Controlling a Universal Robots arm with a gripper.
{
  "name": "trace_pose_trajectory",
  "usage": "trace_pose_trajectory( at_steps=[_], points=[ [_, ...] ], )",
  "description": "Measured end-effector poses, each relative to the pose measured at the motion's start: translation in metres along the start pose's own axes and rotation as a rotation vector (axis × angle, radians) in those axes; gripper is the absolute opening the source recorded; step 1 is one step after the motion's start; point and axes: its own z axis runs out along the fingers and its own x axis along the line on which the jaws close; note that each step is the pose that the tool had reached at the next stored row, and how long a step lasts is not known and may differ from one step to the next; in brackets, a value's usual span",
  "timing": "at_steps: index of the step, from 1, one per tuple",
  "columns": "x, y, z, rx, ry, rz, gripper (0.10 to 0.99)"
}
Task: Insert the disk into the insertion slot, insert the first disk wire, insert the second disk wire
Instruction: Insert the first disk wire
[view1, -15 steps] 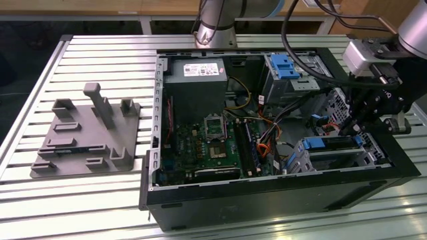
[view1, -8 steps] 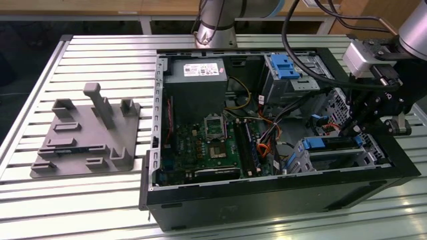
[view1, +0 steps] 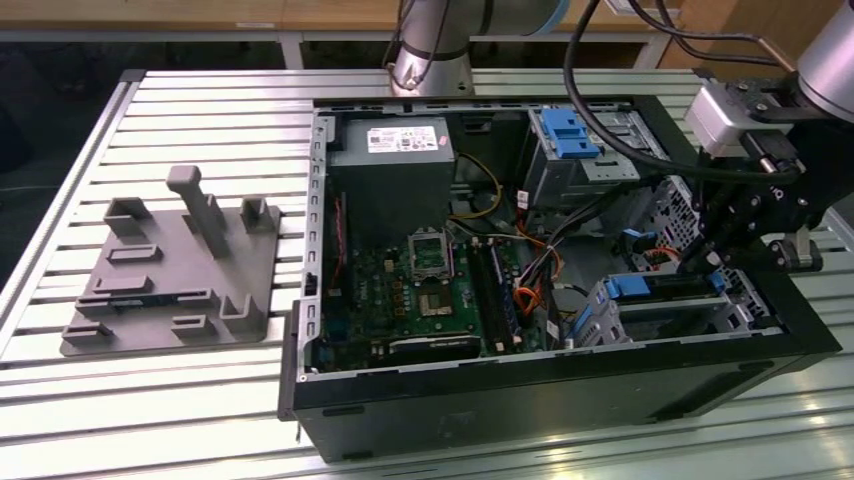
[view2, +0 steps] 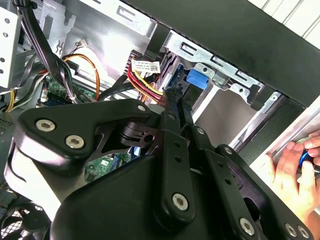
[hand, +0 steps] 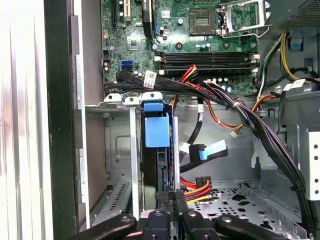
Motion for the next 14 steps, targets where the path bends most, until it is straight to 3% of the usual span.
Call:
trace_pose_trajectory(
  at_steps=[14],
  points=[
    [0.0003,0.0000,0.0029,-0.001,0.0001,0.000,0.165]
  ],
)
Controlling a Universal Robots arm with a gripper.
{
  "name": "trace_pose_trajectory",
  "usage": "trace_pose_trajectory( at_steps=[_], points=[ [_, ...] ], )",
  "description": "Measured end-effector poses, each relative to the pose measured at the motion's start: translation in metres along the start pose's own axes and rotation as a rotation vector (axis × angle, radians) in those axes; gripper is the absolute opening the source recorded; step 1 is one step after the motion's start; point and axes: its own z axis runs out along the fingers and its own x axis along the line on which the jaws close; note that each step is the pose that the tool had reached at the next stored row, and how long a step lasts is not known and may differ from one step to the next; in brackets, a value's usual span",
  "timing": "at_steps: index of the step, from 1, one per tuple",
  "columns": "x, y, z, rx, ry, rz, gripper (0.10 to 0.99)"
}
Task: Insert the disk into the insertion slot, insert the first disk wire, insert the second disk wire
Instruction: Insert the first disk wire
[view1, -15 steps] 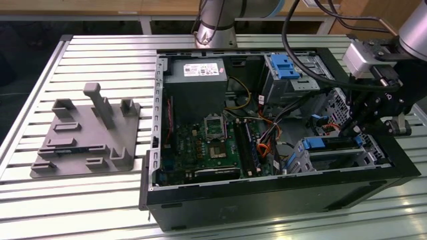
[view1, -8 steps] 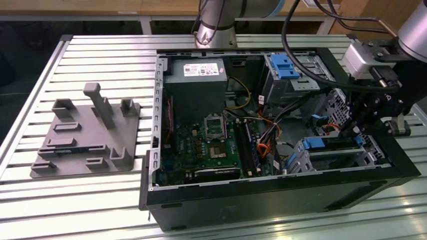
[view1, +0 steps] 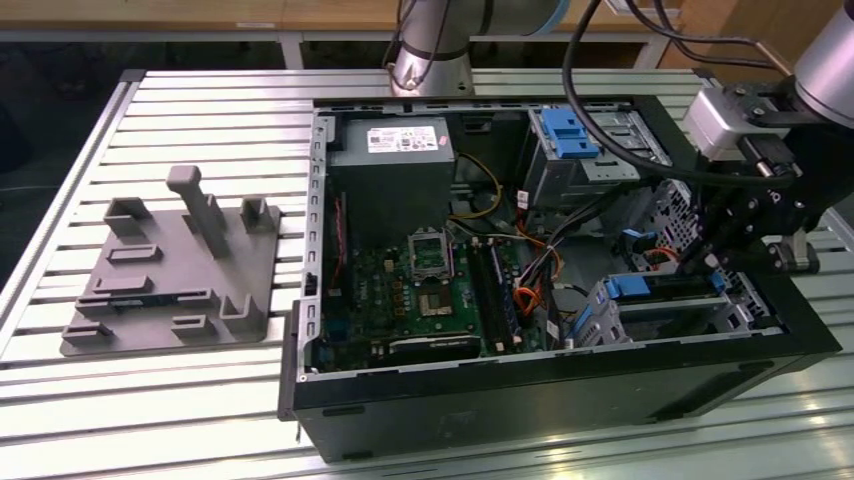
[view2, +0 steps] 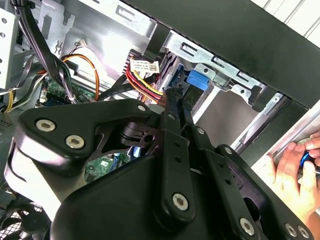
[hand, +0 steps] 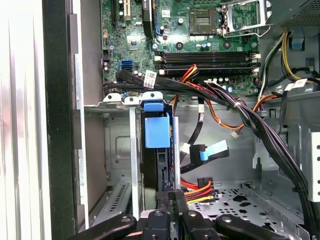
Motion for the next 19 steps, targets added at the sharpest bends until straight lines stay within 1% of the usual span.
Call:
trace_pose_trajectory(
  at_steps=[19],
  points=[
    [0.0015,-0.0007,0.0035,-0.005,0.0000,0.000,0.165]
  ],
)
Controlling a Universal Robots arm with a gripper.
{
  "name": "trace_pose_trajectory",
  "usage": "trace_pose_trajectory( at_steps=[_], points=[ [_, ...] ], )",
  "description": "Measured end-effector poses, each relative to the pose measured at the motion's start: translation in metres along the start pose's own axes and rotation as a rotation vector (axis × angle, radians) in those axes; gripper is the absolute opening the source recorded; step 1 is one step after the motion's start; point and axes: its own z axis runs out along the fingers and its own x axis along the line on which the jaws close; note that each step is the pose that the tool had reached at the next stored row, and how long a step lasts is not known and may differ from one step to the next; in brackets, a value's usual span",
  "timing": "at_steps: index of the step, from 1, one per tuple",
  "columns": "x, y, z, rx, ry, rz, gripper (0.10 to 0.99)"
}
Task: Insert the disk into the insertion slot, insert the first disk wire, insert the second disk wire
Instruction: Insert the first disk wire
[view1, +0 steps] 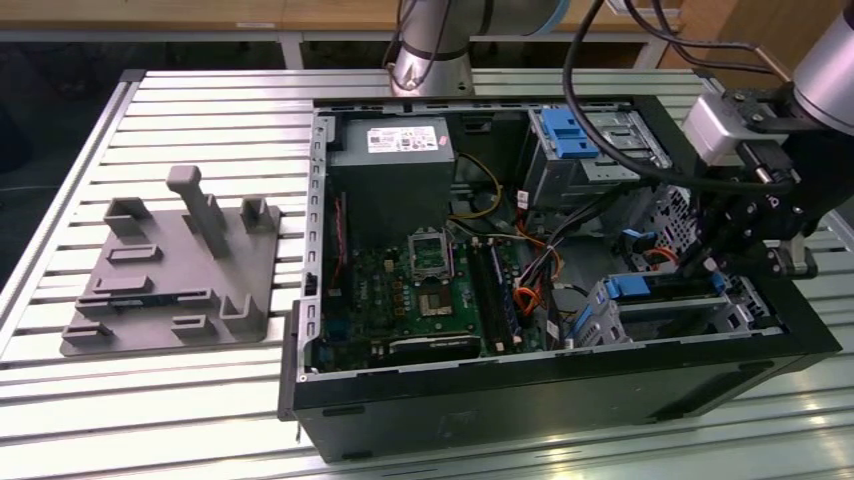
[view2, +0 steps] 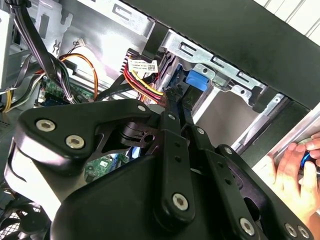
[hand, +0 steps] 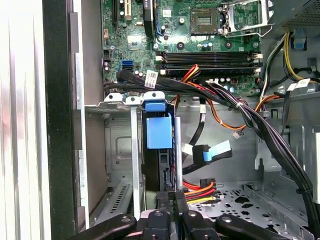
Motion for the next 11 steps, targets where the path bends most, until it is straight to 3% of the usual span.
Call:
trace_pose_trajectory(
  at_steps=[11],
  points=[
    [0.0004,-0.0002,0.0046,-0.003,0.0002,0.000,0.165]
  ],
)
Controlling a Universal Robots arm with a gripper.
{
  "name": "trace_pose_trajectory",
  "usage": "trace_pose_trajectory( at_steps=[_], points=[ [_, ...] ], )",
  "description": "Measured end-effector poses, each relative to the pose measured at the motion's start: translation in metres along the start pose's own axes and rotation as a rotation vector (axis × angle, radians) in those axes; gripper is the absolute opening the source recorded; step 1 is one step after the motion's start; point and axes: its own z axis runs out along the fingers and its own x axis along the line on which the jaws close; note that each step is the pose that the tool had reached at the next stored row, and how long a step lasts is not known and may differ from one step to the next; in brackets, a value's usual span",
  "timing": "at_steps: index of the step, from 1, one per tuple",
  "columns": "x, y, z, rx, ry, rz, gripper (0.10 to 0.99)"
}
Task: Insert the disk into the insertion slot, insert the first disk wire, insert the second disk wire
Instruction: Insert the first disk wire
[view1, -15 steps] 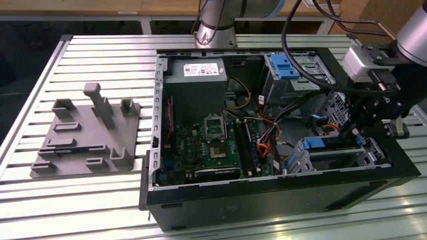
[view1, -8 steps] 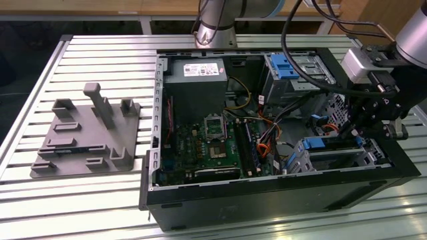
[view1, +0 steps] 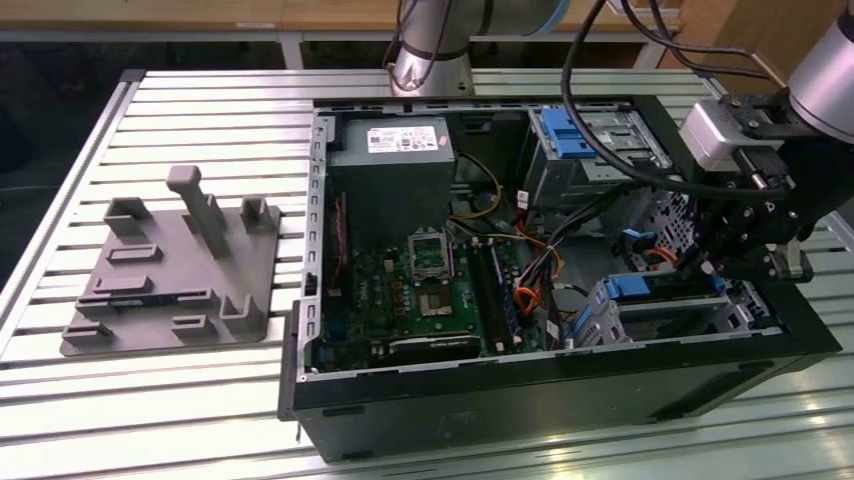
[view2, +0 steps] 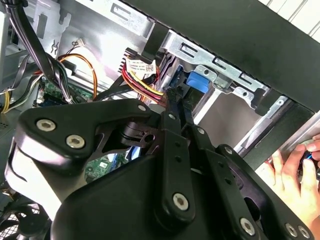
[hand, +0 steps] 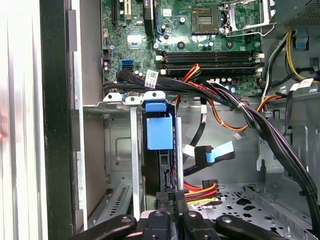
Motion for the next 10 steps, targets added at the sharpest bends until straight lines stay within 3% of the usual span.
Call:
trace_pose_trajectory(
  at_steps=[5,7,10],
  points=[
    [0.0003,-0.0001,0.0020,0.000,-0.0007,0.000,0.176],
    [0.0002,-0.0001,0.0004,0.000,0.0000,0.000,0.294],
    [0.0001,0.0000,-0.0078,0.000,0.0001,0.000,0.357]
  ],
)
